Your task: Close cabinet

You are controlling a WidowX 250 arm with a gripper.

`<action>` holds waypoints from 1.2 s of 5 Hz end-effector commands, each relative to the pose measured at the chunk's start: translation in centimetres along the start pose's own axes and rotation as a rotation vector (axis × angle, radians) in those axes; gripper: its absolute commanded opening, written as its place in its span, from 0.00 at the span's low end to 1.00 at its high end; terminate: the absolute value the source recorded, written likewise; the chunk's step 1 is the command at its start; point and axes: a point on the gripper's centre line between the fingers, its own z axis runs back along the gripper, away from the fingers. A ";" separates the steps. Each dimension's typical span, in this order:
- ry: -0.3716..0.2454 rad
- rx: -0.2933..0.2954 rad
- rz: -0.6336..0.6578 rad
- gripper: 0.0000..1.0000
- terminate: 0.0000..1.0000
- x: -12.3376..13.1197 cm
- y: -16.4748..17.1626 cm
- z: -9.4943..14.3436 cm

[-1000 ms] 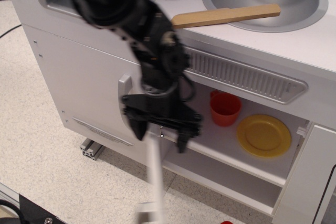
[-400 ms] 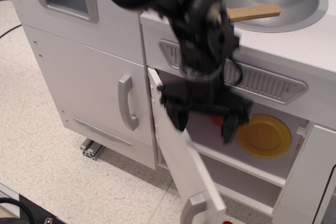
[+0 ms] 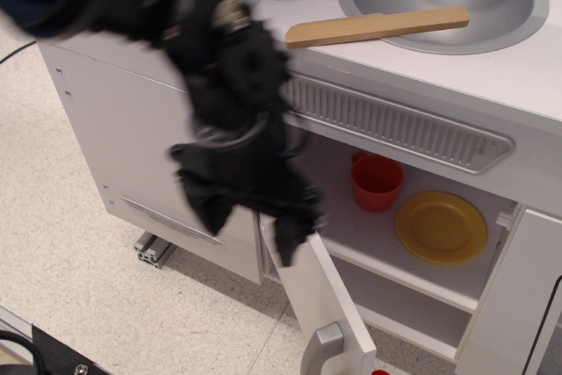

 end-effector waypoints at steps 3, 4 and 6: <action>-0.064 0.115 -0.032 1.00 0.00 0.5 2.4 -8.0; -0.064 0.102 0.013 1.00 0.00 1.9 1.0 -9.1; -0.079 0.087 0.090 1.00 0.00 5.1 -2.3 -10.6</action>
